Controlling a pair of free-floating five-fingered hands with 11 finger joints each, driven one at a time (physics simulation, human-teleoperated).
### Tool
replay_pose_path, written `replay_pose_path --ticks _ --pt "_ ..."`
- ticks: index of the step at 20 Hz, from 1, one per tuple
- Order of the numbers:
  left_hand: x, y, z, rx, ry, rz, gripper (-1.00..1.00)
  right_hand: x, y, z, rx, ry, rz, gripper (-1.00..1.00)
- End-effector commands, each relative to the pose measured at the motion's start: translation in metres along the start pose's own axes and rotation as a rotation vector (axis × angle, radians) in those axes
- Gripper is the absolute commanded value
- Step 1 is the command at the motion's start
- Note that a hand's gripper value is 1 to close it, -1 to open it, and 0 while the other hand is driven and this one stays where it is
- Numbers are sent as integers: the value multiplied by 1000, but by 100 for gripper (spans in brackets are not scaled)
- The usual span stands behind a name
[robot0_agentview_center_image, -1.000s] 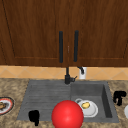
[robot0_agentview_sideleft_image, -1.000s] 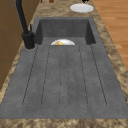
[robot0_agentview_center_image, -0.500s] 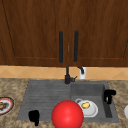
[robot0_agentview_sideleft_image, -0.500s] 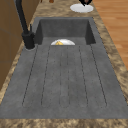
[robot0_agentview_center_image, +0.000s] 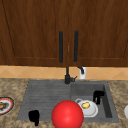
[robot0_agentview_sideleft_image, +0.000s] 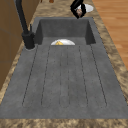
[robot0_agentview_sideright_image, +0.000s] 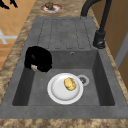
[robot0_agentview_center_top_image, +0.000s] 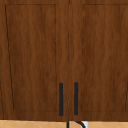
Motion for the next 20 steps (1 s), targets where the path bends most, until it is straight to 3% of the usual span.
replay_pose_path --ticks 1,5,13,20 --pt "0 0 0 0 0 0 0 16 14 -39 5 1 -1 100" --pt "0 0 0 0 0 0 0 20 33 -70 -1 12 14 100" --pt "0 0 0 0 0 0 0 -2 71 -113 -26 -51 -46 100" --pt "0 0 0 0 0 0 0 -14 99 -169 -33 -41 -28 100"
